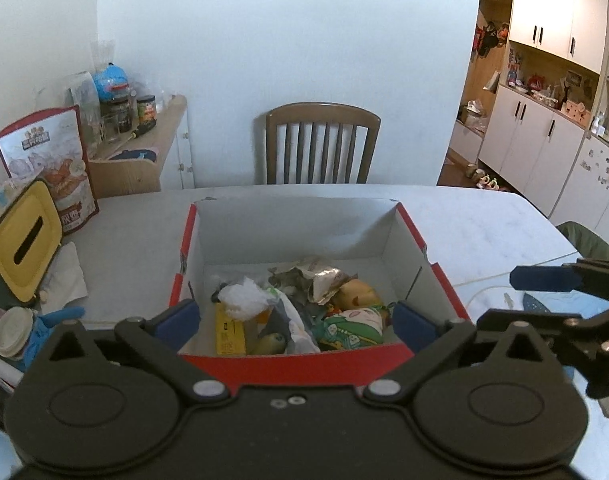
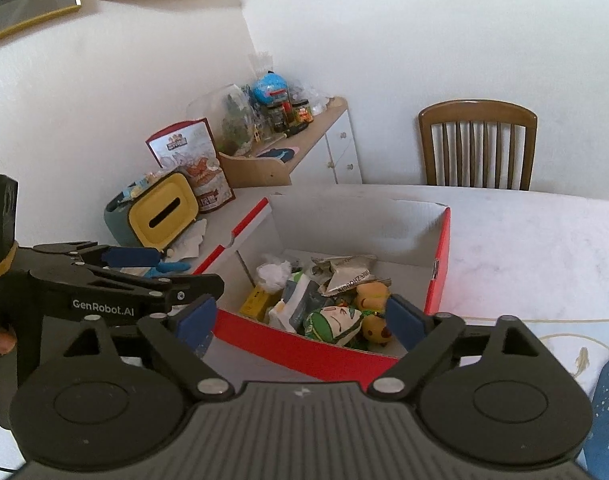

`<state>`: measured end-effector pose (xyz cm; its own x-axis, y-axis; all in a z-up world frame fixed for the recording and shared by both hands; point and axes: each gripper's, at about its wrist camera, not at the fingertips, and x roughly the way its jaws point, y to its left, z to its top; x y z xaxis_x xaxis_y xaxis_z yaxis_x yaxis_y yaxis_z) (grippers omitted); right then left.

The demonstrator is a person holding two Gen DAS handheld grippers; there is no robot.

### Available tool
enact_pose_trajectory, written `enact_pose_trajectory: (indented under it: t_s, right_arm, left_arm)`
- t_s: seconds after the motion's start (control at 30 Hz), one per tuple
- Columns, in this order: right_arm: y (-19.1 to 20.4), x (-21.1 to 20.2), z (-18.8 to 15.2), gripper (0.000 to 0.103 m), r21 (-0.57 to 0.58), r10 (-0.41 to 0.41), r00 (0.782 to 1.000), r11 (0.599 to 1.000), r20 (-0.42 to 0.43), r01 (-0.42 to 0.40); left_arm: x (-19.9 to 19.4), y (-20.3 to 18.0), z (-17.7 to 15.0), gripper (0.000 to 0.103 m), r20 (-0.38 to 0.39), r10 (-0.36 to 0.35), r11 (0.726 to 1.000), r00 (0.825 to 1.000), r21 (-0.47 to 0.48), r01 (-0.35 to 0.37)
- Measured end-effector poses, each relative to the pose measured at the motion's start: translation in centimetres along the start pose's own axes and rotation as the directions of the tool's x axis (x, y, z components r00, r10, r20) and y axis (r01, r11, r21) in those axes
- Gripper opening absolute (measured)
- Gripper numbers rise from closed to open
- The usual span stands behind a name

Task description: Organize objects

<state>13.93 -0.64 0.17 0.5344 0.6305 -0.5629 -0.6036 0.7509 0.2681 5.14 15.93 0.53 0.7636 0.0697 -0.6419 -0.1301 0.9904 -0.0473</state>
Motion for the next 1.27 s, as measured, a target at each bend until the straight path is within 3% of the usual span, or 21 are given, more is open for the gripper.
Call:
enact_pose_trajectory:
  t_s: [0.27,0.9,1.27]
  right_arm:
    - [-0.1,-0.7,-0.3,0.101,0.024,0.004,1.000,1.000,0.024,-0.004]
    - [0.1,-1.9,-1.1,0.103,0.000,-0.044,0.998,0.999,0.052,0.044]
    - [-2.7,-3.4,-2.0,0.103,0.032,-0.081,0.995,0.996,0.051,0.079]
  left_arm:
    - [-0.7,-0.6,-0.4,0.103,0.001,-0.023,1.000,1.000,0.005,0.023]
    - [-1.7,-1.9,-0.7,0.103,0.014,0.022,0.999,1.000,0.037,-0.023]
    - [-1.0,-3.2,-0.6,0.103,-0.022,0.013,1.000,1.000,0.014,-0.012]
